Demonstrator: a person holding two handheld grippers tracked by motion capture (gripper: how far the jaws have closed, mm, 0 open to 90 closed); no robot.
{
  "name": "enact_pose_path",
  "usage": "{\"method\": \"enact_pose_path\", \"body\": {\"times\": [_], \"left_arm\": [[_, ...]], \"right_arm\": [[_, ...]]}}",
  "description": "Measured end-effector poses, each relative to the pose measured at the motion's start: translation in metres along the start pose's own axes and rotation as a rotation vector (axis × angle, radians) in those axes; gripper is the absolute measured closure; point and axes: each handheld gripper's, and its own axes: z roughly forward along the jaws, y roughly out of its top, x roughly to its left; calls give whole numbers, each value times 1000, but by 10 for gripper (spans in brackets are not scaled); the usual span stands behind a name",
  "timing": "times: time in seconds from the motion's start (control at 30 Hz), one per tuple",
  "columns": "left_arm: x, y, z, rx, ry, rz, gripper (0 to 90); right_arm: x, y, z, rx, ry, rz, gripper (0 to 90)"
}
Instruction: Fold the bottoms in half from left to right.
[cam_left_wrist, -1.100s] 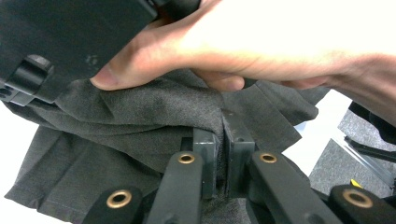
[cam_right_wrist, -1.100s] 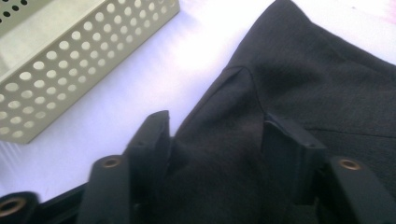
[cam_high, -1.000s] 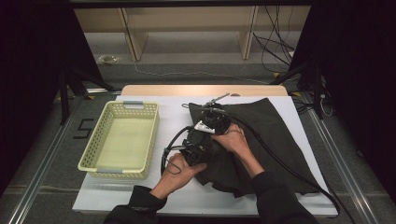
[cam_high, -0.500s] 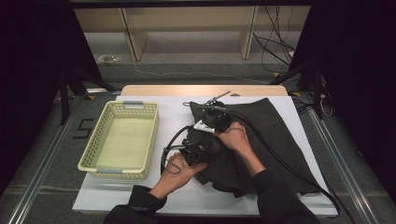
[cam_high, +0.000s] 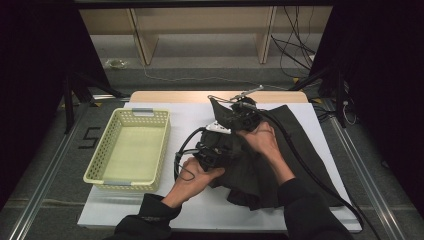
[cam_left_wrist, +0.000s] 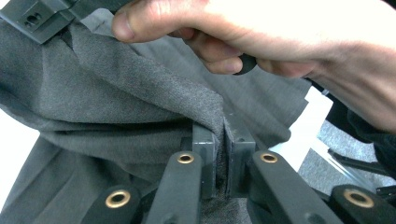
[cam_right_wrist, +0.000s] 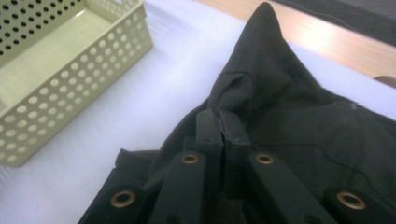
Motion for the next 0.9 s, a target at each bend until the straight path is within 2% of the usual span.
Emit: {"method": "enact_pose_path", "body": {"times": [0.07, 0.33, 0.5, 0.6, 0.9], "left_arm": [[-2, 4, 1, -7, -7, 7, 846], [-10, 23, 10, -44, -61, -10, 847], [-16, 32, 22, -45, -87, -5, 850], [-18, 37, 28, -48, -107, -15, 851], [-27, 50, 45, -51, -135, -20, 850]], "right_arm": [[-5, 1, -7, -11, -8, 10, 886], [-25, -3, -25, -33, -37, 43, 887], [-40, -8, -36, -49, -56, 67, 887], [-50, -12, -43, -54, -69, 91, 888], [-77, -22, -65, -74, -115, 141, 889]]}}
